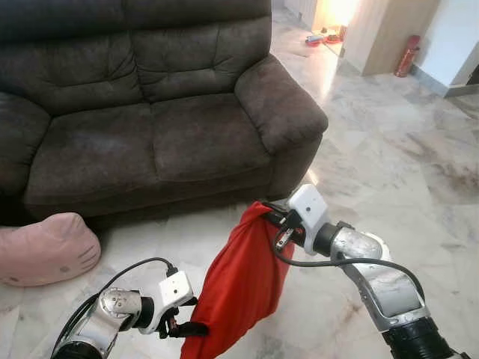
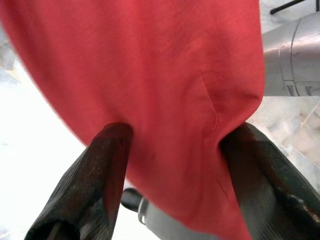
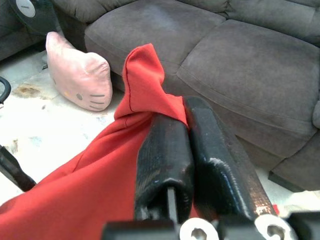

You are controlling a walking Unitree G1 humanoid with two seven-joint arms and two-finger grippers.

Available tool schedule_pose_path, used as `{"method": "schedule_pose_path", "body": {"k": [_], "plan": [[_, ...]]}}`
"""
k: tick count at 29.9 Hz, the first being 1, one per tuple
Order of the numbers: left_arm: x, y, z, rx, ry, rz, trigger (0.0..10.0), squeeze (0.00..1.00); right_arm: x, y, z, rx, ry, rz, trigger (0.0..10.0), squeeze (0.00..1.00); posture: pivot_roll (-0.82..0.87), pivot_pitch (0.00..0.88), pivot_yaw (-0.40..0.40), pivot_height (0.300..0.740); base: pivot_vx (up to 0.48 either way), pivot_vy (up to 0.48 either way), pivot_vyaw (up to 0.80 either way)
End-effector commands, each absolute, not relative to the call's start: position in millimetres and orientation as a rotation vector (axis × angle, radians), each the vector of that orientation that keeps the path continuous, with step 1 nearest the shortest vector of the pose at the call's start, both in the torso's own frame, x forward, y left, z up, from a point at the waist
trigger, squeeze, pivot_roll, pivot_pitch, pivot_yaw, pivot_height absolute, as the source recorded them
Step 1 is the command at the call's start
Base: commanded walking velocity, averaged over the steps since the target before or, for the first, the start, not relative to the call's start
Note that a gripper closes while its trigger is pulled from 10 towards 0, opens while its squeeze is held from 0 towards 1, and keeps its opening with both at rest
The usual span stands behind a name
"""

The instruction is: Move the pillow to the sofa from floor

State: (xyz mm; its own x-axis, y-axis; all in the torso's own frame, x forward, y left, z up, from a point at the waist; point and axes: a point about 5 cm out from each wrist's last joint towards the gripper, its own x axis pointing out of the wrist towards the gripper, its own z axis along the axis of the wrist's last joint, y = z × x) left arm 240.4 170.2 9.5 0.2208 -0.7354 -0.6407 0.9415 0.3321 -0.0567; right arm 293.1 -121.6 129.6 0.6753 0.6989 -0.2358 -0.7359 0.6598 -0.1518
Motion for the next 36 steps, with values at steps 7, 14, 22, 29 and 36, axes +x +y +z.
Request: {"method": "schedule_pose_path", "body": {"k": [7,14,22,29,36], "plan": [[234,168,16,0.387,0.677,-1.265,10.0,0.00,297,-109,159,-0.254,0.007,0.844,10.0,0.00,0.08,0.040,-0.014,0.740,0.000,0.000,0.00],[234,163,27,0.383,0.666,-1.295,10.0,0.00,298,-104,157,-0.249,0.012,0.846,10.0,0.00,0.09,0.042,-0.015,0.740,0.000,0.000,0.00],[237,162,35,0.404,0.645,-1.287,10.0,0.00,298,-101,158,-0.245,0.010,0.853,10.0,0.00,0.09,0.041,-0.016,0.740,0.000,0.000,0.00],[241,158,42,0.417,0.611,-1.263,10.0,0.00,301,-100,157,-0.241,0.013,0.840,10.0,0.00,0.10,0.036,-0.016,0.740,0.000,0.000,0.00],[250,158,64,0.436,0.517,-1.233,10.0,0.00,306,-101,154,-0.235,0.030,0.800,10.0,0.00,0.11,0.036,-0.017,0.740,0.000,0.000,0.00]]}}
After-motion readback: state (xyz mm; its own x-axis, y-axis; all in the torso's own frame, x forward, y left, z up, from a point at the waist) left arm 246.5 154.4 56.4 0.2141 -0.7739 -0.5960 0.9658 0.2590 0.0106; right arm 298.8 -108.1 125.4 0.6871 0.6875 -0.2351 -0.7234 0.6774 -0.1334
